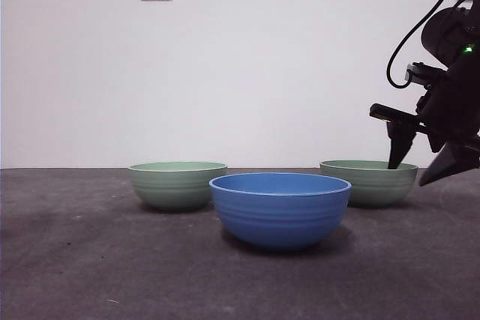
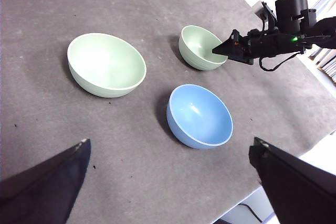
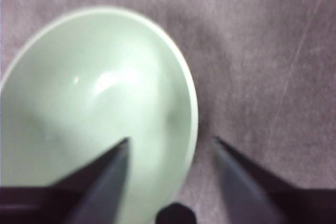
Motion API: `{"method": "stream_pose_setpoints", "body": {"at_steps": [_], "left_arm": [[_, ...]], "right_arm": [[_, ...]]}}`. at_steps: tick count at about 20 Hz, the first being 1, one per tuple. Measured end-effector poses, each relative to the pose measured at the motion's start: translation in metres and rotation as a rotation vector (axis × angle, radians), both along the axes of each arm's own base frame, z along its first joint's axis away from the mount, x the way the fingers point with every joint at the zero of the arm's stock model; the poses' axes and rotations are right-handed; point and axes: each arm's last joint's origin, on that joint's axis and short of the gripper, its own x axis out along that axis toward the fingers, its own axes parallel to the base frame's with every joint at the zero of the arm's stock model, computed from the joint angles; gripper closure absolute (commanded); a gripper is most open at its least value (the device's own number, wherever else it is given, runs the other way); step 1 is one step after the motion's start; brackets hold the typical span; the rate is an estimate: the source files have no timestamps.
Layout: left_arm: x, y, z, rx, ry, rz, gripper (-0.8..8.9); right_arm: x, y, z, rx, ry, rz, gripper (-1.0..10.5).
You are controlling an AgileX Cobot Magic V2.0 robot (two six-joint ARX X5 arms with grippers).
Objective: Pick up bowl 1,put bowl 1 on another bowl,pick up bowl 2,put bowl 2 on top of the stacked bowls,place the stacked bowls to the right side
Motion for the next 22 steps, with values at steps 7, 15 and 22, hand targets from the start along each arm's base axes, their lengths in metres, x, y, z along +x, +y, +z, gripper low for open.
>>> {"method": "stream_pose_setpoints", "body": {"at_steps": [7,15,22], "left_arm": [[0.0,0.0,0.0,0.0,0.001,0.0,1.85],[0.001,0.0,-0.001,-0.001,0.008,0.0,1.85],[0.001,0.0,-0.001,-0.001,0.008,0.0,1.85]], "right_arm": [[0.0,0.0,0.0,0.01,0.004,-0.01,9.6],[-0.027,0.015,0.064,0.046,-0.103,0.084,9.6],[-0.076,0.061,0.086,-0.013,0.017,0.316,9.6]]}}
